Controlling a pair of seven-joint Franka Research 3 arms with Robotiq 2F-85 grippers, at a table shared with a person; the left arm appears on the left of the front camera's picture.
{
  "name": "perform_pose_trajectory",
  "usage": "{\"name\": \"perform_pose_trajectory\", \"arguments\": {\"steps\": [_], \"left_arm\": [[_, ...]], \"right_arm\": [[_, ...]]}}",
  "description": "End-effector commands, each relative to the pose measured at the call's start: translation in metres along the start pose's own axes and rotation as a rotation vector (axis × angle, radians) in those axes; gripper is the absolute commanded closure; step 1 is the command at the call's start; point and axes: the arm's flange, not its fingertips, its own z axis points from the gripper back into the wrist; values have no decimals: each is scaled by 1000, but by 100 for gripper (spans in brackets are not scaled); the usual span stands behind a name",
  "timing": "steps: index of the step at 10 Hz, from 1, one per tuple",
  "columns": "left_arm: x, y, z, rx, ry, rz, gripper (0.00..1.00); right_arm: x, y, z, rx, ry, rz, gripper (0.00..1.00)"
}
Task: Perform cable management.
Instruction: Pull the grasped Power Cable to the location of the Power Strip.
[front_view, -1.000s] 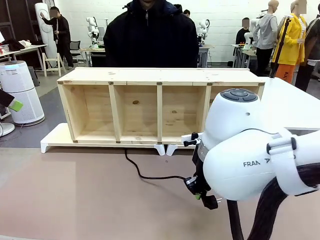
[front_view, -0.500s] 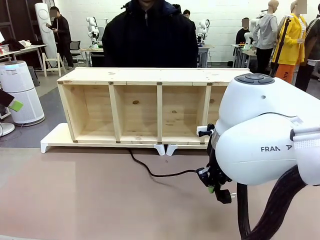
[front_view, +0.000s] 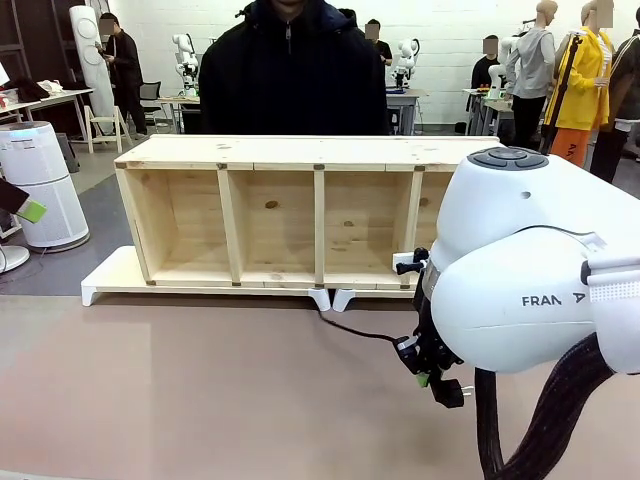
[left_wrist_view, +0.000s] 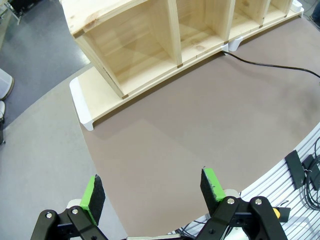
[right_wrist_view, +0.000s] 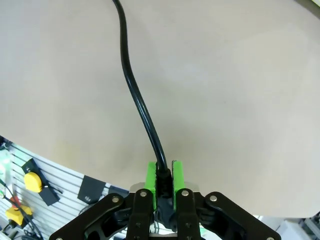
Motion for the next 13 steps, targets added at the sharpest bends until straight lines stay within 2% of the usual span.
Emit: {"name": "perform_pose_trajectory", "arguments": {"steps": [1,2,4,8,13], "left_arm": [[2,2,-1,6,-10,1,0],[2,2,-1,6,-10,1,0],[2,2,-1,6,-10,1,0],[2,2,-1,6,-10,1,0],[2,2,-1,6,-10,1,0]], "right_arm": [[0,0,0,0,0,0,84],[-4,-14,-11,-14,56,-5,84],[-24,-79,-26,8,111,-172,84],[-58,-184,-31,31,123,-421,84],[-92,-283,-16,-21,79,-685,84]]}}
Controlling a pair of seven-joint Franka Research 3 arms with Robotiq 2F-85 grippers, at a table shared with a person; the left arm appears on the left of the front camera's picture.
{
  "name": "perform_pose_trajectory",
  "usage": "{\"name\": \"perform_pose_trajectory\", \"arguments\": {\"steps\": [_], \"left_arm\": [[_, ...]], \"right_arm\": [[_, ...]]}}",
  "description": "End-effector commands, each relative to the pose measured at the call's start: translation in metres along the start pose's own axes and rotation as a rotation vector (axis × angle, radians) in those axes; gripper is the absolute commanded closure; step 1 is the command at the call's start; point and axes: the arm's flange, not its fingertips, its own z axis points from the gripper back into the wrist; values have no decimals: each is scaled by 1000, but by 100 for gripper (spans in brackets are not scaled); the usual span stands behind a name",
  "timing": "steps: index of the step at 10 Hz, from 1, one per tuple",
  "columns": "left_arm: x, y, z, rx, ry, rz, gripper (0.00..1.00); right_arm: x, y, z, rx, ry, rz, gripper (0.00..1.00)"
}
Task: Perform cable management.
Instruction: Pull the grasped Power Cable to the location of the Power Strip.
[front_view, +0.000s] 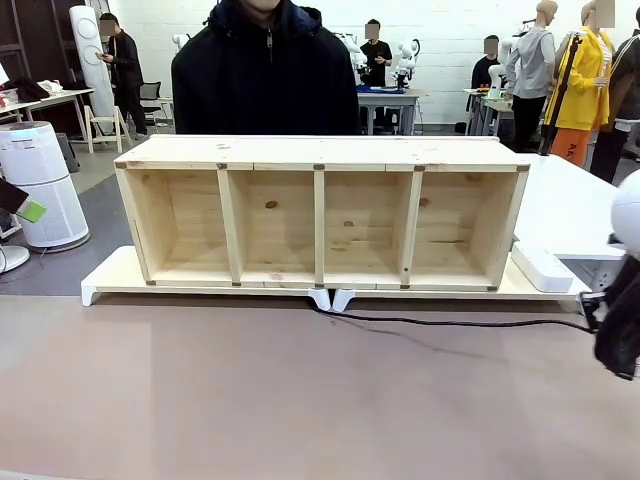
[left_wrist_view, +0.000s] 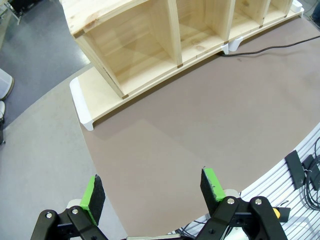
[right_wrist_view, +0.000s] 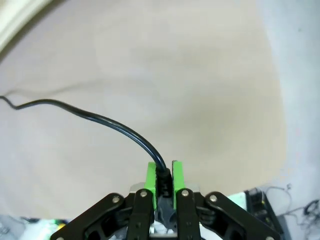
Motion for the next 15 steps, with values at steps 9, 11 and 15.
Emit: {"name": "perform_pose_trajectory", "arguments": {"steps": [9,11,15], "left_arm": [[2,2,-2,6,-9,0,0],[2,2,-2,6,-9,0,0],[2,2,-2,6,-9,0,0]], "right_arm": [[30,-41,7,140,-491,-62,84],[59,-47,24,90,-526,-75,84],[111,-65,44,-5,-545,-96,84]]}}
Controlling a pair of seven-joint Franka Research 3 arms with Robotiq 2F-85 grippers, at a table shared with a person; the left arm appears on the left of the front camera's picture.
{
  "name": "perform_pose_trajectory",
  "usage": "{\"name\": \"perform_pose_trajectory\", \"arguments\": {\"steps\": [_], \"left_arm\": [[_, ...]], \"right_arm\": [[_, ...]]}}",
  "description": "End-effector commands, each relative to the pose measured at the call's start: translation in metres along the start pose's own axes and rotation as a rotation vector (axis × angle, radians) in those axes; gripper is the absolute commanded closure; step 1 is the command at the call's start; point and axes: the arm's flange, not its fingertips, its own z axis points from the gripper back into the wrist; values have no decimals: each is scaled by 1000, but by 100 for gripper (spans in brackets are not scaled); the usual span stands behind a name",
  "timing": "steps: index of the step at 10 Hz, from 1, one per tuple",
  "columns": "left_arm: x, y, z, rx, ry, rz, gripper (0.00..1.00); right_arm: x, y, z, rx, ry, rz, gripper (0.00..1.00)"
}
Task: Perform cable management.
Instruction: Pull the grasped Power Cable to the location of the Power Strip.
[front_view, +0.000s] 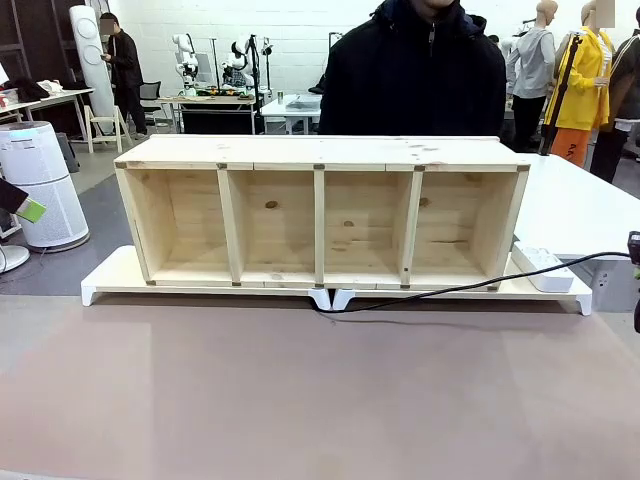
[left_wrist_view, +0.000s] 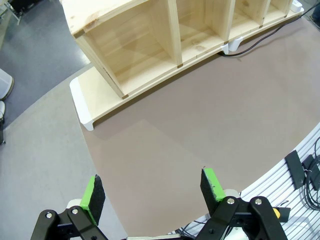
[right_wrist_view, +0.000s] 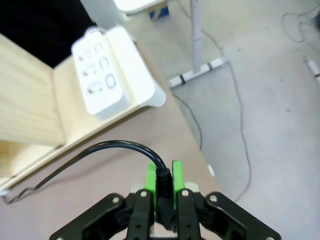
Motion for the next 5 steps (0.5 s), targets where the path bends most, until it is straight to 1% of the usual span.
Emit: {"name": "perform_pose_trajectory", "arguments": {"steps": [1,3,5], "left_arm": [[2,2,-2,6,-9,1,0],[2,2,-2,6,-9,1,0],[2,2,-2,6,-9,1,0]], "right_arm": [[33,2,-7,-43,-33,31,84],[50,21,-11,-15,-43,119,84],[57,48,-17,60,-59,214,84]]}}
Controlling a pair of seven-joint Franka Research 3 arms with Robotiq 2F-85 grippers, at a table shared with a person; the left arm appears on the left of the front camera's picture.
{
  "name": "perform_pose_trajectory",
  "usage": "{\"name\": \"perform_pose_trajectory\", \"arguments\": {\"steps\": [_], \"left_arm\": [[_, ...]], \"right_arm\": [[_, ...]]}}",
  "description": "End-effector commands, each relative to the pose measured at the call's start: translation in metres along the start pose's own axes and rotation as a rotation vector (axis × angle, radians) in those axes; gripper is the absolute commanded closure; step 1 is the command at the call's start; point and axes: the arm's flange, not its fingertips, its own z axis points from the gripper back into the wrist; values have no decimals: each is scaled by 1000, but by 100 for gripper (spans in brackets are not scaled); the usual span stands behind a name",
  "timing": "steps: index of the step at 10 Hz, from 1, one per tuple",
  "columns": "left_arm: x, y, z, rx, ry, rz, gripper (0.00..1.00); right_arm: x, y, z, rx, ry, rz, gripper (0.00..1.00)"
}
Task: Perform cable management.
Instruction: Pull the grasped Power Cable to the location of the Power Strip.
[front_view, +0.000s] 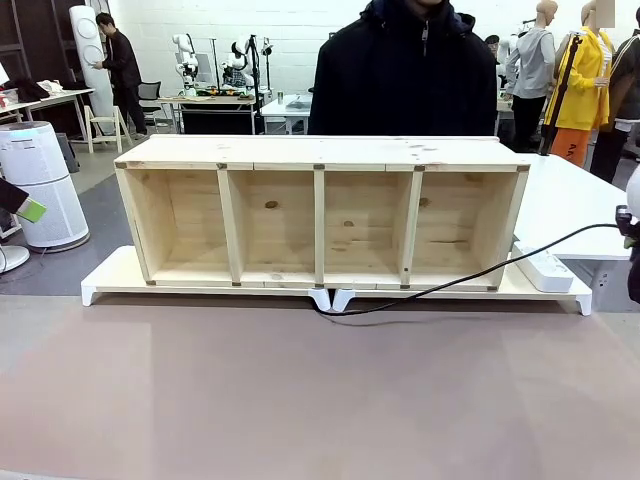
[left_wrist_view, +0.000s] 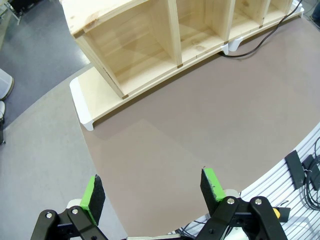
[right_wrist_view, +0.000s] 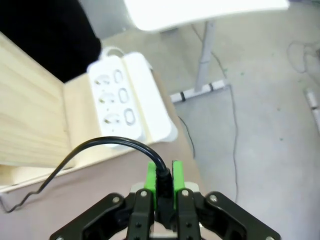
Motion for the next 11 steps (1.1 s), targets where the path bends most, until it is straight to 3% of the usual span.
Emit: {"name": "perform_pose_trajectory", "arguments": {"steps": [1,4,9,11], "left_arm": [[2,2,-2,6,-9,1,0],[2,2,-2,6,-9,1,0],[2,2,-2,6,-9,1,0],[2,2,-2,6,-9,1,0]], "right_arm": [[11,19,-8,66,-44,104,84],[28,45,-10,92,-107,171,84],[68,75,-30,125,-75,230,84],[67,82,-32,142,-54,251,84]]}}
